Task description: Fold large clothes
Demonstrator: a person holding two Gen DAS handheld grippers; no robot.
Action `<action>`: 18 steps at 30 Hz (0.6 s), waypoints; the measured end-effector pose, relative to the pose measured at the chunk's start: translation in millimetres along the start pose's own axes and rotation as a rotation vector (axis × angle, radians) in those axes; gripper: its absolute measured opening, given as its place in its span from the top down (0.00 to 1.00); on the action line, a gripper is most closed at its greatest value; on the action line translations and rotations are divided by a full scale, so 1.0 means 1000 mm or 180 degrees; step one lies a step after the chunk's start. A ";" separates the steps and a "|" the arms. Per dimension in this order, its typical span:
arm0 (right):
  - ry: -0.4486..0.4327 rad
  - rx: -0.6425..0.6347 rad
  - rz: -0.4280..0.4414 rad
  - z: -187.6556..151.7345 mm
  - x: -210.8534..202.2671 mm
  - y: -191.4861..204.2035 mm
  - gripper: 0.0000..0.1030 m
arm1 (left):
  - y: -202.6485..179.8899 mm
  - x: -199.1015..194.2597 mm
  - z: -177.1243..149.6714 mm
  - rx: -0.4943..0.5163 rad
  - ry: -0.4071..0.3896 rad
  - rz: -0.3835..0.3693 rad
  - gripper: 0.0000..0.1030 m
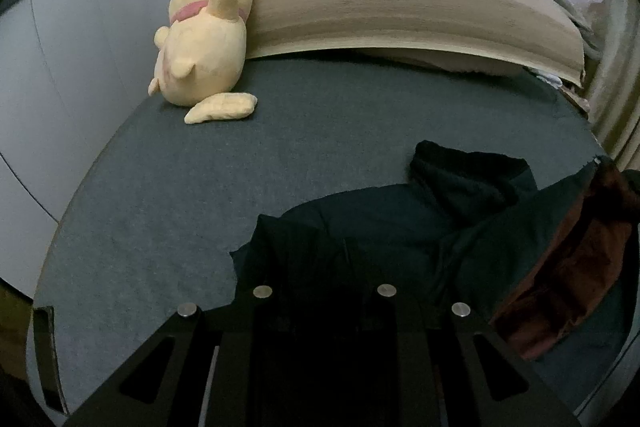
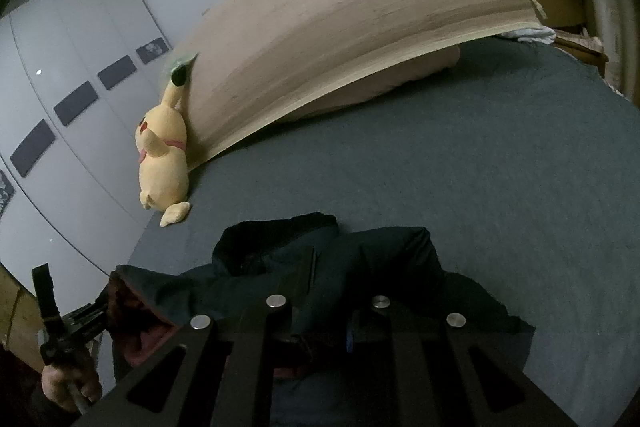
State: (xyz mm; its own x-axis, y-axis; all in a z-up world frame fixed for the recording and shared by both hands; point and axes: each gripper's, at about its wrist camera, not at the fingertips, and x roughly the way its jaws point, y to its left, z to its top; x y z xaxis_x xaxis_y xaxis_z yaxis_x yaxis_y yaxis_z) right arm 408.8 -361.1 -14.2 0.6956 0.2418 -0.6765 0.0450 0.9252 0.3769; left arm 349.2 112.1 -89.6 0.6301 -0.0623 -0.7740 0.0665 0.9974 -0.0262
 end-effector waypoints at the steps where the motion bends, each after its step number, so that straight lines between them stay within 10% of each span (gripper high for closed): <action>1: 0.0010 0.0016 -0.0001 0.000 0.002 -0.001 0.89 | 0.000 0.002 0.000 0.0000 0.0011 0.0002 0.81; 18: 0.0215 0.0067 -0.0096 0.009 0.038 -0.018 0.89 | -0.001 0.031 0.012 -0.0036 0.0180 -0.0019 0.81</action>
State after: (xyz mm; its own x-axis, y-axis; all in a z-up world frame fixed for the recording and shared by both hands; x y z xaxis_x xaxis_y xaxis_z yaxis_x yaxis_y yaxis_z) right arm 440.8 -370.9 -40.9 0.6439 0.2337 -0.7286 0.0807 0.9261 0.3685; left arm 378.2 109.1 -106.2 0.5849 -0.0665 -0.8084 0.0612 0.9974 -0.0378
